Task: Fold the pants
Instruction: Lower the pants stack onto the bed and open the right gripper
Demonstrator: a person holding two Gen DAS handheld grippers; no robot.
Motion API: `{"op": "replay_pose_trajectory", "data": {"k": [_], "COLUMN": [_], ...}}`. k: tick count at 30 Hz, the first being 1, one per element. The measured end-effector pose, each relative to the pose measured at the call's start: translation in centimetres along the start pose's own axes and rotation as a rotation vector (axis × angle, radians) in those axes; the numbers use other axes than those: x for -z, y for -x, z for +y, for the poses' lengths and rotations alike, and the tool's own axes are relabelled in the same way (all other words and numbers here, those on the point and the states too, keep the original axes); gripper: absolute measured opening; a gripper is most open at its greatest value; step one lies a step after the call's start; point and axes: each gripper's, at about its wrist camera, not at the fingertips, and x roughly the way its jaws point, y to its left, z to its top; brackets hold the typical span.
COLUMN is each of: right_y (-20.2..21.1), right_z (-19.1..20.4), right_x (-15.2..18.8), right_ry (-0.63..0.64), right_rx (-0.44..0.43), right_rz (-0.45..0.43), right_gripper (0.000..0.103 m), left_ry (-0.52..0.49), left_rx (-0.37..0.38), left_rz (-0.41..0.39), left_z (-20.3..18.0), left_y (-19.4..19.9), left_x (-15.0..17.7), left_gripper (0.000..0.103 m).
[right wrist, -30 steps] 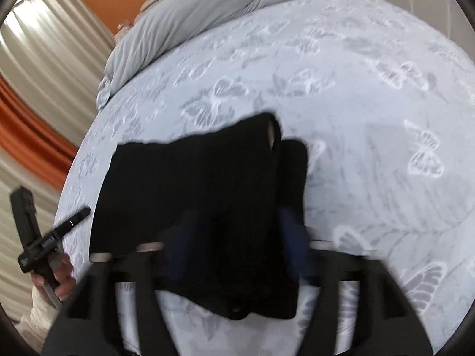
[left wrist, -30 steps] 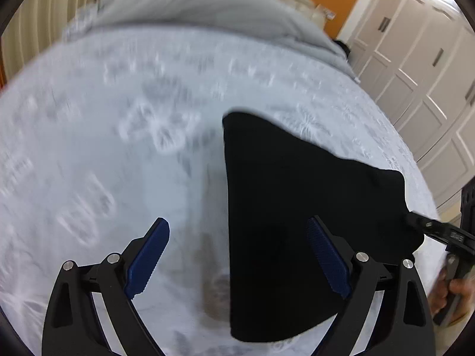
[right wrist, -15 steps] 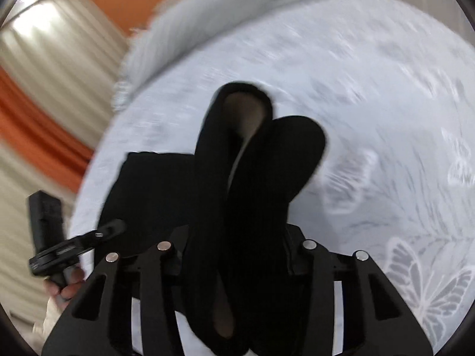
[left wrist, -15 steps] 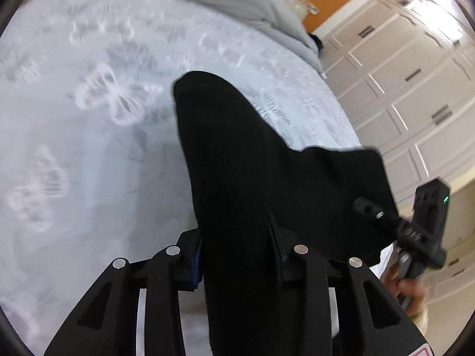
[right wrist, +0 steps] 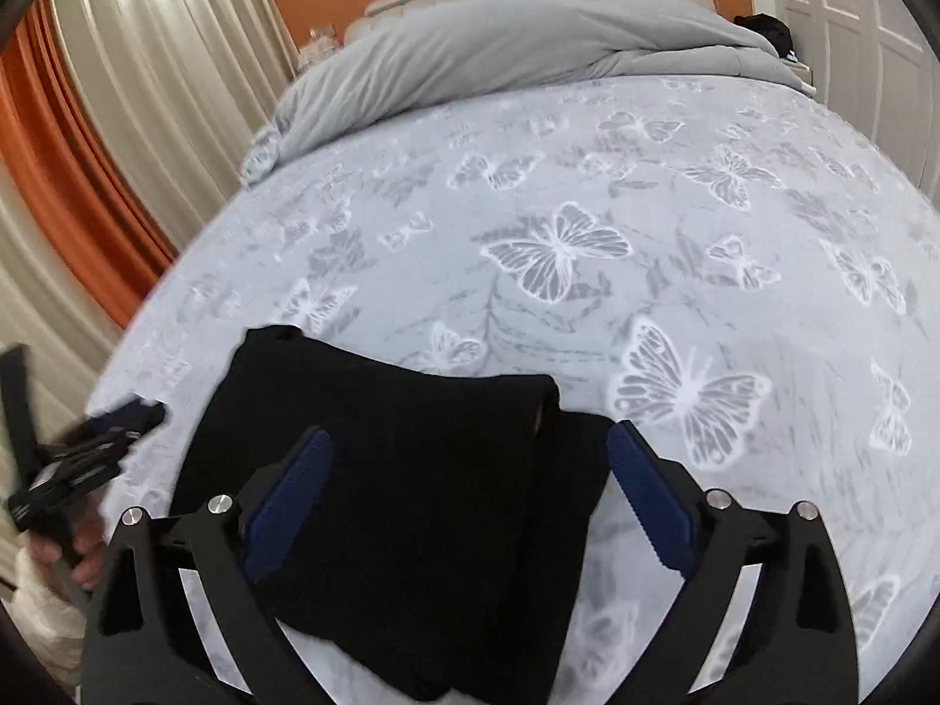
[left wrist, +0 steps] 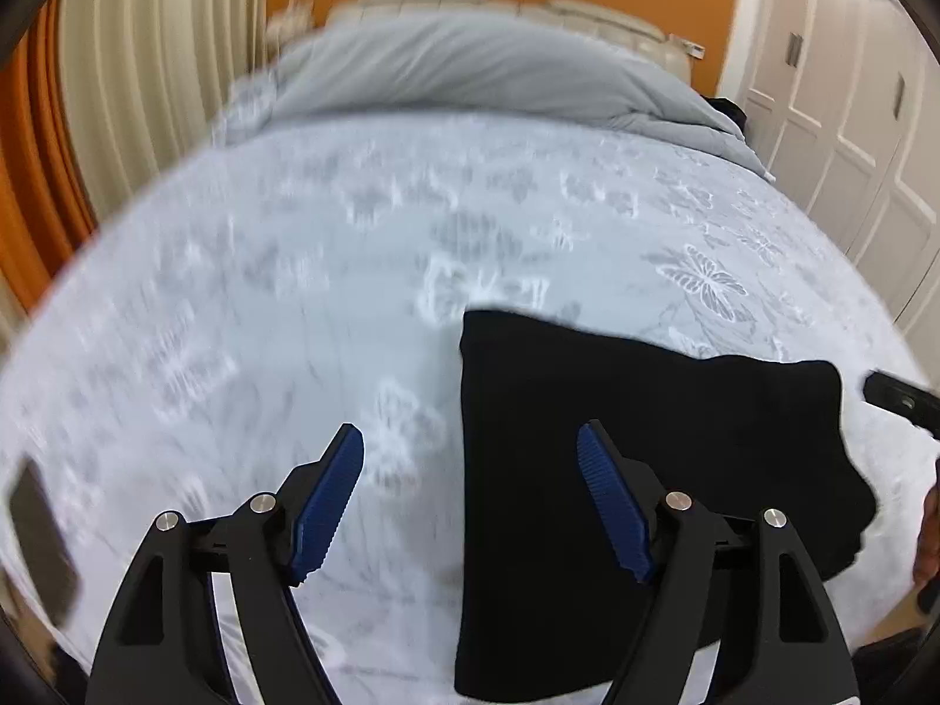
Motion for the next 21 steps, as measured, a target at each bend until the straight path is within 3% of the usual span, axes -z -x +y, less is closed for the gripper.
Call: {"op": "replay_pose_trajectory", "data": {"k": [1, 2, 3, 7, 9, 12, 13, 15, 17, 18, 21], "right_y": [-1.6, -2.9, -3.7, 2.0, 2.4, -2.6, -3.0, -1.2, 2.3, 3.7, 5.6], "right_z": [-0.3, -0.2, 0.3, 4.5, 3.7, -0.7, -1.8, -2.8, -3.0, -3.0, -2.4], "right_x": [0.0, -0.2, -0.2, -1.5, -1.7, -0.7, -0.4, -0.1, 0.9, 1.8, 5.0], "right_ry": [-0.008, -0.007, -0.004, 0.144, 0.139, -0.001, -0.065, -0.116, -0.091, -0.082, -0.061], "right_rx": [-0.006, -0.027, -0.045, 0.005, 0.046, 0.101, 0.073, -0.018, -0.094, -0.133, -0.262], "right_rz": [0.031, 0.071, 0.097, -0.111, -0.122, 0.102, 0.134, 0.115, 0.088, 0.084, 0.105], "right_gripper": [0.080, 0.055, 0.025, 0.023, 0.023, 0.035, 0.035, 0.035, 0.055, 0.078, 0.082], "left_ry": [-0.034, -0.069, -0.084, -0.128, -0.127, -0.142, -0.156, -0.155, -0.134, -0.117, -0.103], "left_rx": [-0.012, -0.027, -0.032, -0.025, -0.030, -0.050, -0.063, -0.073, -0.054, -0.036, -0.023], "left_rz": [-0.012, -0.016, -0.016, 0.021, 0.046, 0.087, 0.112, 0.143, 0.166, 0.169, 0.151], "left_z": [-0.9, -2.1, -2.7, -5.0, -5.4, -5.8, -5.8, -5.6, -5.0, -4.5, -3.6], "left_y": [0.0, -0.1, -0.6, -1.5, -2.0, -3.6, -4.5, -5.0, -5.1, -4.9, -4.0], "left_x": [-0.1, -0.1, -0.5, -0.6, -0.3, 0.3, 0.6, 1.1, 1.3, 1.3, 1.4], "left_gripper": [0.076, 0.078, 0.078, 0.079, 0.083, 0.083, 0.083, 0.083, 0.083, 0.083, 0.083]}}
